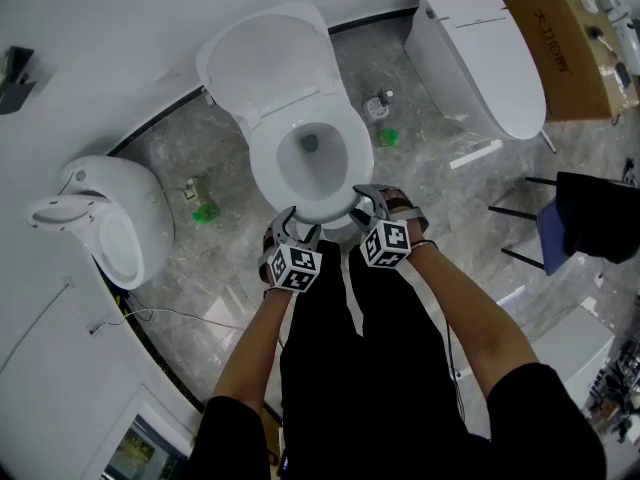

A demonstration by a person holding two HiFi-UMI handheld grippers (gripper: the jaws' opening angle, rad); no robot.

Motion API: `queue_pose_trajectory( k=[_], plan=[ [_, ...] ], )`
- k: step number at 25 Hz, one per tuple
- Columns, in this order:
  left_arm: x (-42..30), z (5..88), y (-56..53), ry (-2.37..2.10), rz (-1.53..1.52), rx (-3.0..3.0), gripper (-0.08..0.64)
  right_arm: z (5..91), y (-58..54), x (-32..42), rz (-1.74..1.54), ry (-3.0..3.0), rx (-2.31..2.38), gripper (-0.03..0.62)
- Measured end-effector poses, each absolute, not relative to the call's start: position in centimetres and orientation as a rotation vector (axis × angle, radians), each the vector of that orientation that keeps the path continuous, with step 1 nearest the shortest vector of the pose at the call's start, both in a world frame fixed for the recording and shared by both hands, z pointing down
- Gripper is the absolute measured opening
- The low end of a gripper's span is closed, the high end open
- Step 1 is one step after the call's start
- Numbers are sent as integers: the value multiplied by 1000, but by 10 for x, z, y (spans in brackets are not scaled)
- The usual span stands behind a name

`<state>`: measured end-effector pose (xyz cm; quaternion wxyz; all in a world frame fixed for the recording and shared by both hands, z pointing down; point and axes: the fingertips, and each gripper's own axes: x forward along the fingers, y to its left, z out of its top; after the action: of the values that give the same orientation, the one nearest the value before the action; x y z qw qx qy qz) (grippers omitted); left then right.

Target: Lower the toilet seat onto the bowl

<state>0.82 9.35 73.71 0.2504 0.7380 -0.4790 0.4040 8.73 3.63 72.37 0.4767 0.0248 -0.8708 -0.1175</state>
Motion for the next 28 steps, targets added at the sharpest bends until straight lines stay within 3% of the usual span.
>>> queue_pose_trajectory(
  k=[28],
  plan=[
    [44,813,131,-1229,1134,1952,311,803,75,120,-218,-2002,-147,253]
  ],
)
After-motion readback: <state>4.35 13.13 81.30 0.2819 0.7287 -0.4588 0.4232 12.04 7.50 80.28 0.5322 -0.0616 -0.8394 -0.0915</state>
